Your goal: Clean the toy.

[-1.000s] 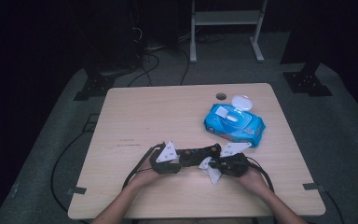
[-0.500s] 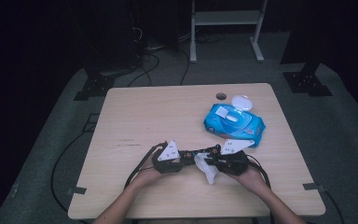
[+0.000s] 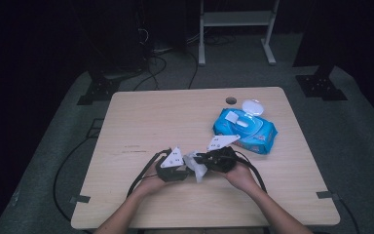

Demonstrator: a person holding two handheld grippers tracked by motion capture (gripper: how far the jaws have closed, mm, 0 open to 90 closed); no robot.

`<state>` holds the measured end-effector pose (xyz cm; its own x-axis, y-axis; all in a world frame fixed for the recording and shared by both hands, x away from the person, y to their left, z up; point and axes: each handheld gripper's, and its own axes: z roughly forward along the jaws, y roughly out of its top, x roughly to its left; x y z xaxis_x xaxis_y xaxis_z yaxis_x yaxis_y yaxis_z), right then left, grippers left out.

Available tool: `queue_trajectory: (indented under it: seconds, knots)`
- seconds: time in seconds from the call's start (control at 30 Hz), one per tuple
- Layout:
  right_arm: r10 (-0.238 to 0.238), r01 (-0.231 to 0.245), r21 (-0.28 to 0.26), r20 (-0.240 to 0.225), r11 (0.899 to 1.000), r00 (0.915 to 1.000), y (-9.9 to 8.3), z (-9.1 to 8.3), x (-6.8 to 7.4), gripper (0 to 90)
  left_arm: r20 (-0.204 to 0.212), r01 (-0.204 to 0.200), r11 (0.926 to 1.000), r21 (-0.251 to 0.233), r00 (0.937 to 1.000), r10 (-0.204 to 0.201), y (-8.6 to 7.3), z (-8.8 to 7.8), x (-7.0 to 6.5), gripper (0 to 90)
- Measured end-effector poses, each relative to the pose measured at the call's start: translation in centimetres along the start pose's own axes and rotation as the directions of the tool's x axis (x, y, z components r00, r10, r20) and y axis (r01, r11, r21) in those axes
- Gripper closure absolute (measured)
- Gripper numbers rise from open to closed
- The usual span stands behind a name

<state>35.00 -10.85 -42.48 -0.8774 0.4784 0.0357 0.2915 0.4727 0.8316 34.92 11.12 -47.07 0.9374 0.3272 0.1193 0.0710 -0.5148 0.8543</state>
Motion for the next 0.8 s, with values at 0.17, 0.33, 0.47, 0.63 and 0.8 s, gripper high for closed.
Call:
queue_trajectory:
  seconds: [0.17,0.33,0.47,0.63,0.8]
  knots:
    - [0.018,-0.020,0.027,0.063,0.999,0.9978,-0.9,-1.7,-1.4,81.4,0.002,-0.001,1.0000,0.003,1.0000,0.001,-0.1,-0.2,0.1,66.4]
    - [0.026,-0.027,0.011,0.038,1.000,0.9989,-0.7,-1.4,-0.9,81.4,0.009,0.003,1.0000,0.006,1.0000,-0.003,0.1,-0.1,0.1,66.4]
    - [-0.014,0.014,0.004,0.019,1.000,0.9997,-0.2,-0.2,0.2,81.2,0.016,0.010,0.9999,0.008,0.9998,-0.010,-0.1,-0.3,0.2,66.6]
    - [-0.009,0.008,0.020,0.053,1.000,0.9985,-0.7,-1.3,-0.9,81.2,0.018,0.002,0.9999,0.013,0.9998,-0.002,-0.3,-0.8,0.3,66.9]
    - [0.029,-0.033,0.024,0.147,0.999,0.9887,-2.0,-3.6,-2.6,81.2,0.018,0.010,0.9998,0.016,0.9998,-0.011,-0.5,-1.2,0.4,67.0]
